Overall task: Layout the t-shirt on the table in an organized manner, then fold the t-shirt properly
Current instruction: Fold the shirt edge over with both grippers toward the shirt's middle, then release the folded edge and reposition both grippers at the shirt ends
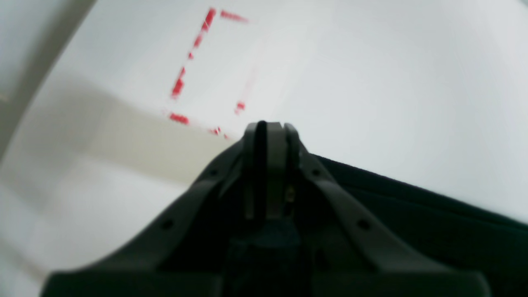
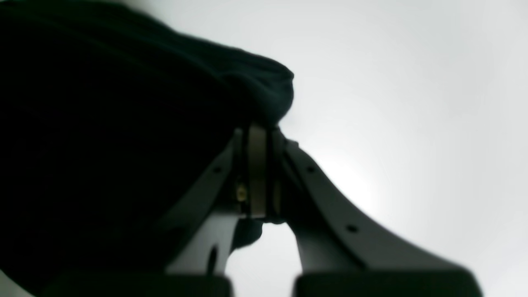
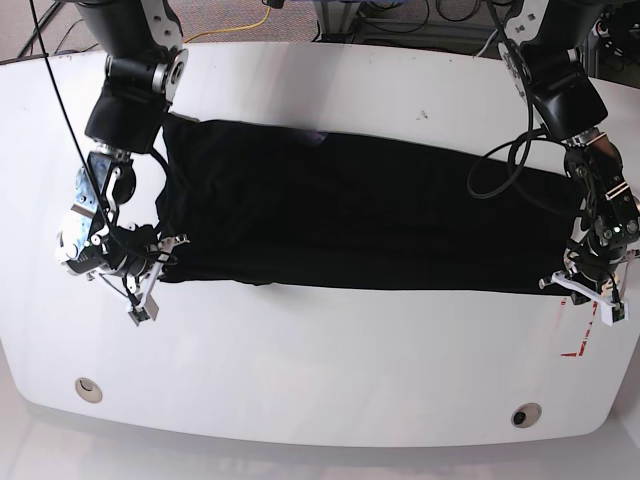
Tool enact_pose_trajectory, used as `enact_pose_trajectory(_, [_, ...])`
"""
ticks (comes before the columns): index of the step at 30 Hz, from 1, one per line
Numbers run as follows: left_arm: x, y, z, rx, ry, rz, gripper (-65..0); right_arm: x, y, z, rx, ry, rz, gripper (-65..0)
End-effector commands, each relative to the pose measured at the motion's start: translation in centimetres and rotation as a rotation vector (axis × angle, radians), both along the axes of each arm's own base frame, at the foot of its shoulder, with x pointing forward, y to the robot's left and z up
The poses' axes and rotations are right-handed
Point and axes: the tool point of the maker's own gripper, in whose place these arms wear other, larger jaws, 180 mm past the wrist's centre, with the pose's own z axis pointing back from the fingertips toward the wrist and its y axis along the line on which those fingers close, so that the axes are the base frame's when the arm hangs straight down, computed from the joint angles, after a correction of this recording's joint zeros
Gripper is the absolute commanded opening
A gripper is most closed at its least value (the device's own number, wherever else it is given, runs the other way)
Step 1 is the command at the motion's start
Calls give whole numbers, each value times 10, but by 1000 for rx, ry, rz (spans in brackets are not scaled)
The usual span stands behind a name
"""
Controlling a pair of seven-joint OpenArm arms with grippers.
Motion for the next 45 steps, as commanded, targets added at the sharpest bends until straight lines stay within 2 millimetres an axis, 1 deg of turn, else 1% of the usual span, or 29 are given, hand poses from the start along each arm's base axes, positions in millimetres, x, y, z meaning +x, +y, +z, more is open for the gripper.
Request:
enact_pose_trajectory(1, [2, 17, 22, 58, -53, 22, -650, -1, -17, 22, -76, -39, -19, -650])
enact_pose_trajectory(3, [-4, 25, 19, 74, -37, 27, -650, -10, -18, 20, -96, -28, -17, -650])
enact_pose_trajectory(5, [-7, 30, 18, 87, -28, 31, -647, -19, -11, 14, -96, -13, -10, -650])
enact_pose_trajectory(7, [-7, 31, 18, 87, -27, 32, -647, -27, -8, 9, -97, 0, -7, -650])
enact_pose_trajectory(11, [-11, 34, 6, 77, 7, 37, -646, -49, -2, -3, -107, 30, 4, -650])
enact_pose_trajectory(16, [-22, 47, -5, 90, 51, 47, -646, -71, 13, -18, -86, 64, 16, -648])
enact_pose_trajectory(19, [-23, 47, -8, 89, 58, 47, -646, -82, 16, -28, -78, 91, 19, -647])
enact_pose_trajectory(21, [-24, 47, -9, 91, 63, 46, -646, -88, 17, -33, -75, 110, 19, -634])
enact_pose_trajectory(23, [-24, 45, -10, 93, 68, 30, -646, -92, 20, -36, -68, 116, 21, -601])
enact_pose_trajectory(24, [-25, 42, -12, 95, 76, 5, -644, -93, 23, -38, -60, 119, 22, -549])
enact_pose_trajectory(26, [-29, 38, -19, 102, 97, -33, -643, -94, 23, -39, -58, 122, 19, -460])
enact_pose_trajectory(27, [-30, 36, -21, 107, 103, -56, -636, -95, 23, -39, -58, 122, 17, -393])
enact_pose_trajectory(29, [-32, 35, -21, 117, 112, -86, -592, -95, 22, -39, -60, 122, 16, -281])
enact_pose_trajectory(30, [-32, 33, -22, 118, 115, -100, -547, -96, 21, -40, -61, 124, 16, -217])
enact_pose_trajectory(31, [-32, 32, -22, 119, 116, -108, -508, -96, 21, -40, -61, 124, 16, -178])
enact_pose_trajectory(32, [-32, 32, -22, 119, 116, -108, -458, -96, 21, -40, -63, 125, 15, -141])
enact_pose_trajectory(33, [-32, 32, -23, 118, 117, -108, -375, -97, 20, -41, -64, 128, 15, -103])
enact_pose_trajectory(34, [-32, 32, -24, 118, 120, -108, -318, -98, 19, -41, -67, 128, 15, -84])
enact_pose_trajectory(35, [-33, 33, -23, 117, 119, -100, -256, -98, 16, -40, -75, 128, 14, -75])
enact_pose_trajectory(37, [-33, 35, -23, 116, 118, -86, -158, -98, 12, -37, -86, 123, 14, -75])
enact_pose_trajectory(38, [-34, 36, -24, 113, 123, -75, -115, -97, 10, -35, -94, 116, 14, -75])
enact_pose_trajectory(39, [-35, 38, -24, 113, 127, -68, -94, -96, 9, -34, -96, 113, 14, -75])
enact_pose_trajectory(40, [-36, 39, -25, 109, 138, -52, -60, -94, 9, -30, -101, 100, 14, -75])
enact_pose_trajectory(42, [-38, 44, -24, 112, 146, -40, -46, -92, 3, -23, -122, 82, 13, -75])
enact_pose_trajectory(43, [-38, 47, -21, 119, 148, -34, -46, -90, -2, -18, -139, 69, 13, -75])
enact_pose_trajectory(45, [-37, 50, -18, 128, 142, -32, -46, -88, -5, -10, -156, 47, 14, -75])
